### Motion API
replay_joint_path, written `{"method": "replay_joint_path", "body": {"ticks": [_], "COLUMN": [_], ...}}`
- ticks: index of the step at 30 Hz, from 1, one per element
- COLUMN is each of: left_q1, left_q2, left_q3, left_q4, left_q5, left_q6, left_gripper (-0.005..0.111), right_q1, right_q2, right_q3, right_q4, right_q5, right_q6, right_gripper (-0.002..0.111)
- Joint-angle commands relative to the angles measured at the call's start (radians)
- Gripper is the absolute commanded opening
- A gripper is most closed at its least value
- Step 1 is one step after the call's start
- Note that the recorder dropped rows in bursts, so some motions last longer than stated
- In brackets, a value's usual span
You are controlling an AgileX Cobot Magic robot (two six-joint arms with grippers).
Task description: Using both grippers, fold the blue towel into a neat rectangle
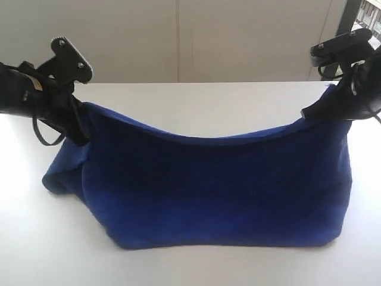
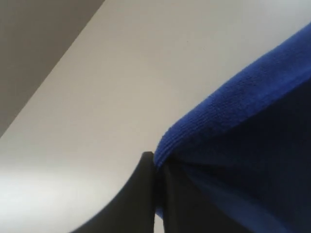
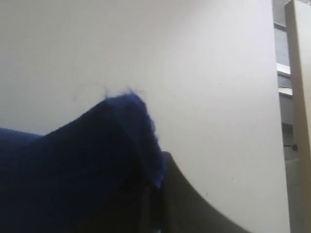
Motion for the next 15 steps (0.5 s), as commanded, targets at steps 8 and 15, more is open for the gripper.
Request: {"method": "replay_joint_path", "body": {"ticks": [8, 15], "left_q1": [0.004, 0.004], "left_q2": [0.182, 0.093], "left_q3": [0.003, 0.001], "left_q4": [-0.026, -0.397], "left_q5": [-0.341, -0.392], "left_q6": [0.143, 0.410], "left_gripper": [0.050, 0.062], "right_q1": [-0.023, -0.022], "right_q2": [0.166, 0.113], "right_q3": [-0.037, -0.081], "right_q4": [-0.330, -0.272], "right_q5": [-0.065, -0.069], "right_q6": [0.308, 0.338], "right_gripper": [0.074, 0.073]}}
